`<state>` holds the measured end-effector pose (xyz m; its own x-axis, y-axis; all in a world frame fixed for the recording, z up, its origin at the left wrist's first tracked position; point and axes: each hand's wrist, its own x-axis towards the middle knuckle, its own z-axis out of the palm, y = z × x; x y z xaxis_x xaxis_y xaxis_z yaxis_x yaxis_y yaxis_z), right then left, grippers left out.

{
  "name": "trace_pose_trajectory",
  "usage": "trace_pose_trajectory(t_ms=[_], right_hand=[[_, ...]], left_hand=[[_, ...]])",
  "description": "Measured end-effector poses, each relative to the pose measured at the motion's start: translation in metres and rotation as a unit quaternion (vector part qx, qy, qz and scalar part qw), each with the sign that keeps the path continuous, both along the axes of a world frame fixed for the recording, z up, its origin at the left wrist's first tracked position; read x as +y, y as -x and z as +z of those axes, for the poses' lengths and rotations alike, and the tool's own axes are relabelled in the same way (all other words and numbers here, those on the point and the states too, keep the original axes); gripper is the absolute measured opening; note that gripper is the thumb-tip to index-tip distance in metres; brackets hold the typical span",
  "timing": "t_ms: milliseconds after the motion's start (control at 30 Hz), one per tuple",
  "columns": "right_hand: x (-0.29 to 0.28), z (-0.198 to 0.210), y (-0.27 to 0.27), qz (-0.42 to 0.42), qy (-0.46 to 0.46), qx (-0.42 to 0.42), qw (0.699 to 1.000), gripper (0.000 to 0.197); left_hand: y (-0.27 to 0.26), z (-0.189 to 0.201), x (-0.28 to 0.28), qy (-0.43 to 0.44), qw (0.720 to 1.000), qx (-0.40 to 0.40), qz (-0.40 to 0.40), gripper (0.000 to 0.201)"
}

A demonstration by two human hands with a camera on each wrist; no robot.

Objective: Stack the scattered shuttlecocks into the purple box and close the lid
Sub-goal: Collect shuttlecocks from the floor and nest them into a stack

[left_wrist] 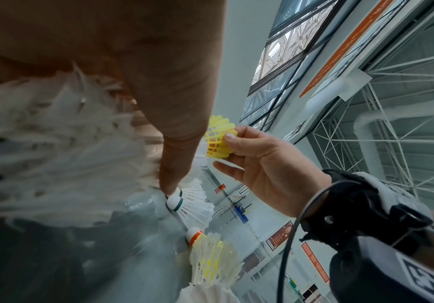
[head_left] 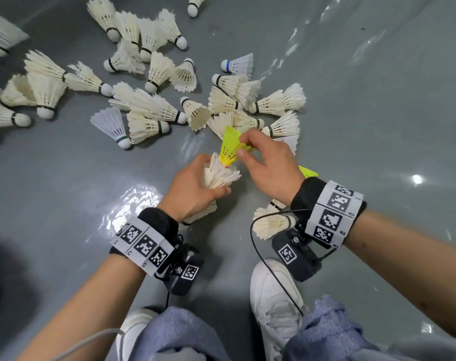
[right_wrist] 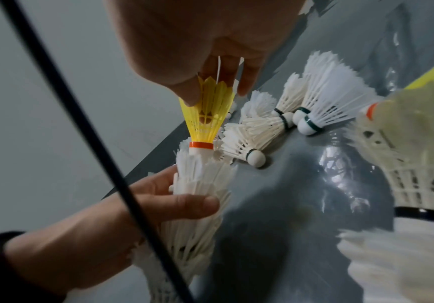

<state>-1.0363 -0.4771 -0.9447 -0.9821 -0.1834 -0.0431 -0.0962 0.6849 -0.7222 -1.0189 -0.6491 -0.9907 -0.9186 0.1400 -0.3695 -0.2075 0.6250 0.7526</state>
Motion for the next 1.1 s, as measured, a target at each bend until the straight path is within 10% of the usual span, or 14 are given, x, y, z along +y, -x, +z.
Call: trace_pose_trajectory(t_ms=[200, 400, 600, 767, 1100], right_hand=[[0.000, -0.002, -0.008, 0.026, -0.003, -0.049, 0.998, 0.011], [0.020, -0.002, -0.011, 0.010, -0.004, -0.056, 0.998, 0.019], [0.064, -0.018, -0.013, -0.199, -0.100, -0.045, 0.974, 0.024], [0.081, -0.029, -0.019, -0.175, -0.203, -0.175, 0.947, 0.053], [0.067, -0.029, -0.013, -0.180, -0.244, -0.180, 0.936, 0.041]], left_hand=[[0.002, 0.006, 0.009, -0.082, 0.996, 0.016, -0.028, 0.088], [0.003, 0.004, 0.031, -0.105, 0.993, 0.032, -0.046, 0.055], [0.001, -0.001, 0.045, -0.098, 0.993, 0.012, -0.067, 0.047], [-0.001, -0.004, 0.048, -0.089, 0.994, 0.007, -0.061, 0.048], [-0.001, -0.010, 0.030, -0.064, 0.997, 0.000, -0.045, 0.050]])
